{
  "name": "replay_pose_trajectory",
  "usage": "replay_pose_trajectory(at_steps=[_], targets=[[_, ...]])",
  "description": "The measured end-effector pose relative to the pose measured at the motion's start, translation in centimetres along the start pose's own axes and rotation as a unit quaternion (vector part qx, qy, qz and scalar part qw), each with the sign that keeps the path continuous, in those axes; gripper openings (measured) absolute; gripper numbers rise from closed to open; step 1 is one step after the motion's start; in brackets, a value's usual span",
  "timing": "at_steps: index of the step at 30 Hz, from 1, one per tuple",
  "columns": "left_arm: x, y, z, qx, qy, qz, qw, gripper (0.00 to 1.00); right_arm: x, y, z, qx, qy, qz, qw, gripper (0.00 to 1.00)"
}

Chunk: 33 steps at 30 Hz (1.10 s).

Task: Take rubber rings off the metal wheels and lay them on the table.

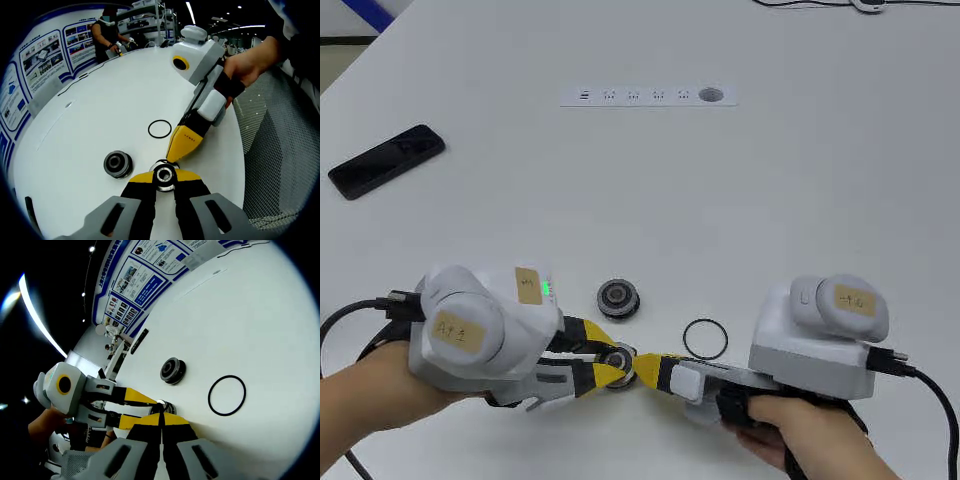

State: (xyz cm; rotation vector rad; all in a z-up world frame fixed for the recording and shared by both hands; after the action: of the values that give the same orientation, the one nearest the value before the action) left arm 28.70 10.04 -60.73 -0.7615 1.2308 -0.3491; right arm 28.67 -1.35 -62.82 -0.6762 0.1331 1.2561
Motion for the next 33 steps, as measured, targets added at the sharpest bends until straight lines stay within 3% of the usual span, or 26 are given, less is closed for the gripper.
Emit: replay_pose_trajectory(at_steps=[33], targets=[[-0.05,-0.02,-0.10,0.001,0.002,0.001,1.0000,0.13,0.15,0.11,0.90,-0.071,0.014,0.008,0.9973,0.00]])
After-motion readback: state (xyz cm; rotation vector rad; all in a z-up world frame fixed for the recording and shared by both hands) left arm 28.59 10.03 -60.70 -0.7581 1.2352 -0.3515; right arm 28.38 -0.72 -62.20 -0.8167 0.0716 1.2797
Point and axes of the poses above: the centre of the closed fingertips' face, and the gripper's own axes: x roughly forward along the fingers, z roughly to its left, y roughly out of its underside, the point moved 7 cm from there along -x, roughly backward along the fingers, and after that the axes turned 6 degrees about x, right-handed, at the moved point
